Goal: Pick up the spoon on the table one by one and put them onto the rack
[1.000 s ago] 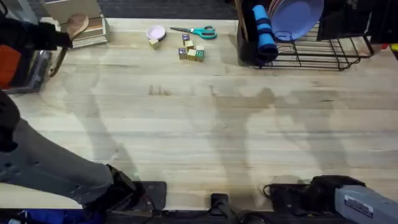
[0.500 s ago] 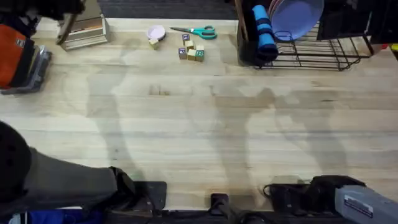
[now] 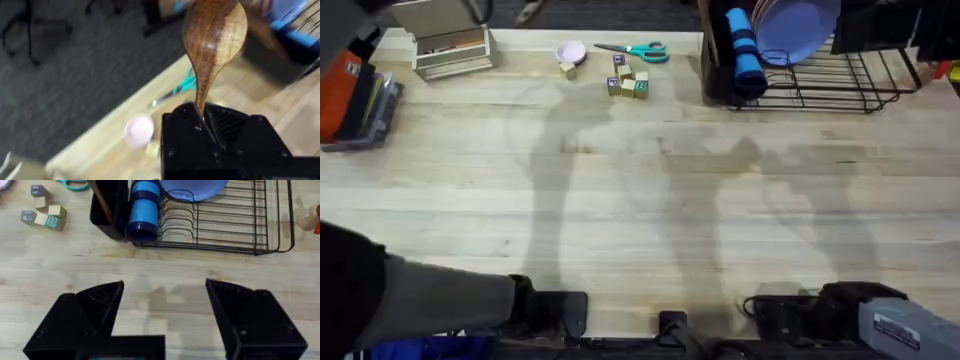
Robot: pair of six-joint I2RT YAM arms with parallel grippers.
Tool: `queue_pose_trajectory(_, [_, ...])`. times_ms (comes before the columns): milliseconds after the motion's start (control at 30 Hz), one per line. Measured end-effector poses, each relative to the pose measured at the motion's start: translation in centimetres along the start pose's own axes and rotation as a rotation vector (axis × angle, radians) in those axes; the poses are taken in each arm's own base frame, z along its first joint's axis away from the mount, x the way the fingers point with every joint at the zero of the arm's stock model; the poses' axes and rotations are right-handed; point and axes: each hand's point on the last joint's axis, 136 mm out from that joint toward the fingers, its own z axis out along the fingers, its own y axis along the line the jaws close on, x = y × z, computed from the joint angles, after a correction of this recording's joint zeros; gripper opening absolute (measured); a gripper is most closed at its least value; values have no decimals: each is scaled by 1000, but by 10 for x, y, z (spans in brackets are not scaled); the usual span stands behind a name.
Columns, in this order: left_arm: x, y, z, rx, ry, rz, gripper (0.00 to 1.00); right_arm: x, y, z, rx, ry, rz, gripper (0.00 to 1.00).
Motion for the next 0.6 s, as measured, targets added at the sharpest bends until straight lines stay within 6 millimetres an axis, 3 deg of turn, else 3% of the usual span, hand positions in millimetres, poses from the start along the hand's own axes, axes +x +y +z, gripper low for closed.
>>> queue_pose_trajectory(367, [-89, -78, 38, 138, -285, 126, 43, 0, 0, 0, 0, 0, 0, 993])
queue_pose_trajectory(467, [-104, -92, 55, 188, -368, 123, 43, 0, 0, 0, 0, 0, 0, 993])
queue_pose_trajectory(600, [-107, -109, 83, 250, -428, 83, 43, 0, 0, 0, 0, 0, 0, 993])
